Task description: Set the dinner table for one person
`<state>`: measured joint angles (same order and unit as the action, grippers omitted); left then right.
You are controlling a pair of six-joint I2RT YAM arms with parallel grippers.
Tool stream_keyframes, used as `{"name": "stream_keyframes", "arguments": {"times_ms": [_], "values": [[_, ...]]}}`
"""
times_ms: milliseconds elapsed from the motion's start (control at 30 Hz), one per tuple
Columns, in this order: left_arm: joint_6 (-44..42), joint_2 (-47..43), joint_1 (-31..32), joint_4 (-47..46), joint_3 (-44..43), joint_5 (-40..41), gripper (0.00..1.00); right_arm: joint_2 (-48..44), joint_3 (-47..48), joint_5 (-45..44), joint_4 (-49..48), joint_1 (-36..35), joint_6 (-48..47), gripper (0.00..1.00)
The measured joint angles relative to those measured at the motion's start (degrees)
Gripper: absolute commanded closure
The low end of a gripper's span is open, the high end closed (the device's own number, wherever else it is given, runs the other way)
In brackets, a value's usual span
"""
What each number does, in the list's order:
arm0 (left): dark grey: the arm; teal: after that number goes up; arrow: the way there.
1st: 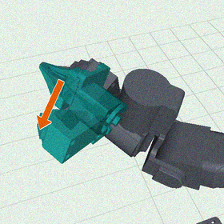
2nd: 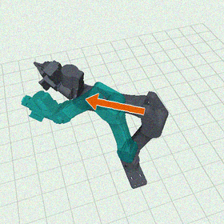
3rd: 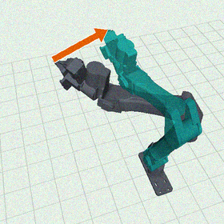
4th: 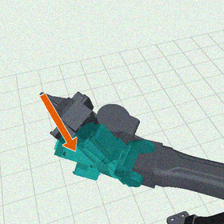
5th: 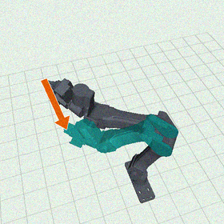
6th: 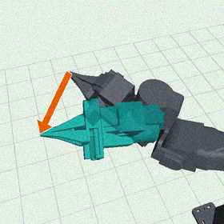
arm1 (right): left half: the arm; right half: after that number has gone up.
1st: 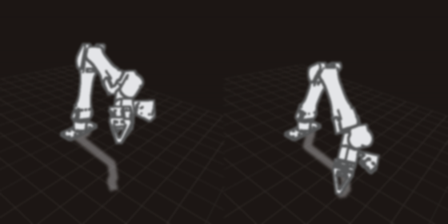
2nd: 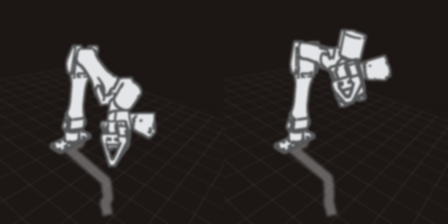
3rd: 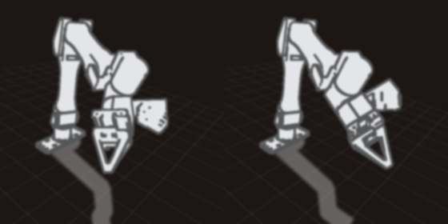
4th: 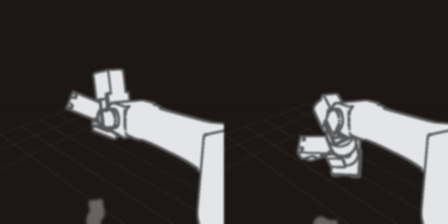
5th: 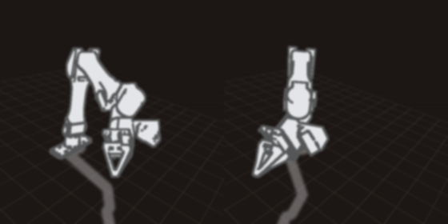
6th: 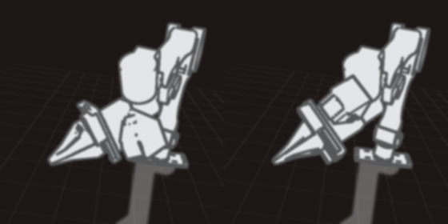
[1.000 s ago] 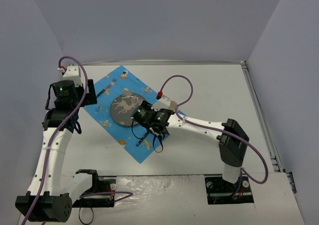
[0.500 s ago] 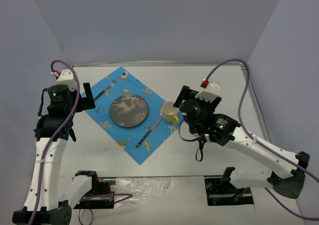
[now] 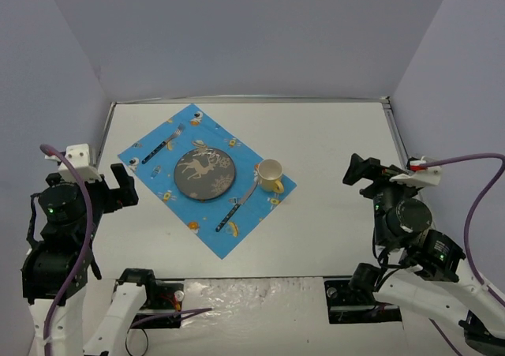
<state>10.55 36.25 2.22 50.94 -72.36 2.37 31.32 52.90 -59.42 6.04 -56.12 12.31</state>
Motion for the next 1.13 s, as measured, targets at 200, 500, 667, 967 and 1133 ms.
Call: {"name": "stream_keyframes", "arguments": {"times_ms": [200, 500, 667, 967, 1133], "values": [[-0.2, -4.4, 1.9, 2.9, -0.4, 2.2, 0.03, -9.7, -3.6, -0.2, -0.4, 0.0, -4.0, 0.00], [-0.9, -10.1, 3.0, 3.4, 3.1, 5.5, 0.03, -11.2, -3.7, 0.2, -0.5, -0.1, -6.6, 0.00], [-0.9, -9.7, 3.3, 3.3, 5.5, 5.6, 0.03, -11.8, -4.3, 0.3, -0.5, -0.2, -6.6, 0.00], [-0.9, -9.7, 3.8, 2.8, 5.7, 6.5, 0.03, -12.5, -4.5, 0.0, -0.4, -0.6, -6.8, 0.00], [-0.9, -9.7, 3.8, 2.8, 6.8, 6.7, 0.03, -12.4, -4.5, 0.0, -0.4, -0.6, -7.1, 0.00]]}}
